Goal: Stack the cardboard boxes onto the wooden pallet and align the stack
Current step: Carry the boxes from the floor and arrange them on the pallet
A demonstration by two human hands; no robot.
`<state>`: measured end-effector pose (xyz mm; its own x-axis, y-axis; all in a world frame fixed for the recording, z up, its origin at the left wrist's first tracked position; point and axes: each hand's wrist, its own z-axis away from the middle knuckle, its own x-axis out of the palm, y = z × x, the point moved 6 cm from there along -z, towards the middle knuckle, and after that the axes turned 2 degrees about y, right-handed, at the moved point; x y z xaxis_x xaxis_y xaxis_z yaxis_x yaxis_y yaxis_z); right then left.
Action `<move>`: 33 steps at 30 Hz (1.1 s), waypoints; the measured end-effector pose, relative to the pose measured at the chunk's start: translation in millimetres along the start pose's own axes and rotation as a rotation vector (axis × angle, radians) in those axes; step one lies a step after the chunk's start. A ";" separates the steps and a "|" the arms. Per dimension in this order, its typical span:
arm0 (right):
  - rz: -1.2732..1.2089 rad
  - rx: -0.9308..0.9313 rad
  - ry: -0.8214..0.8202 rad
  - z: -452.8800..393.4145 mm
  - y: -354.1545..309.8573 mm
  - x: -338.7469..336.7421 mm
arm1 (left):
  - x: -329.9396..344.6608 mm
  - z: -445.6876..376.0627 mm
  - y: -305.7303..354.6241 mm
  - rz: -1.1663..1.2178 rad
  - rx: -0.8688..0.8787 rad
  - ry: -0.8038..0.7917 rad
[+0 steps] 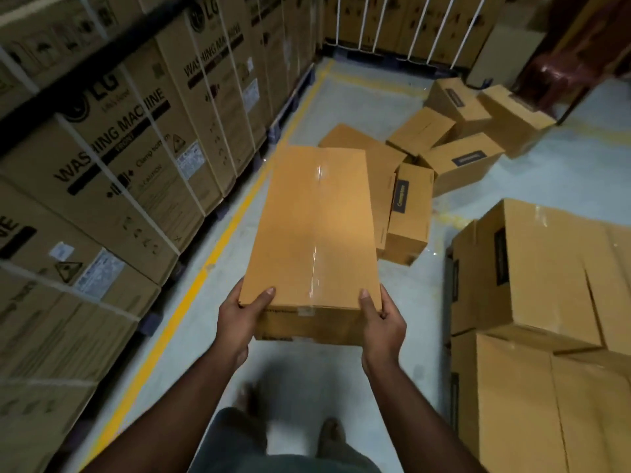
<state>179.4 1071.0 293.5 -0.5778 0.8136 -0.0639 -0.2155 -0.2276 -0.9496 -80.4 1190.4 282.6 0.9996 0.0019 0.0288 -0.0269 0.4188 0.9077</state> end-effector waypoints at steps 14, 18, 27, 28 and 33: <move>-0.029 -0.027 0.085 162.7 51.3 -216.5 | -7.1 240.7 -89.8 -0.008 0.103 -0.088; -0.049 0.011 0.045 225.3 82.4 -264.4 | -42.3 310.6 -134.3 -0.002 0.086 -0.032; 0.014 0.029 0.105 253.7 89.1 -404.3 | 15.8 423.1 -183.5 -0.030 0.051 -0.092; 0.003 0.026 0.119 250.6 89.5 -423.6 | 30.3 431.5 -187.5 -0.035 0.051 -0.109; -0.051 0.053 0.166 221.1 105.1 -528.9 | 117.2 465.8 -229.9 -0.090 0.024 -0.210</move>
<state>288.3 498.4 295.3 -0.4285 0.9008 -0.0698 -0.2848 -0.2080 -0.9358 38.2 671.4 272.3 0.9740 -0.2242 0.0317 0.0592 0.3871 0.9202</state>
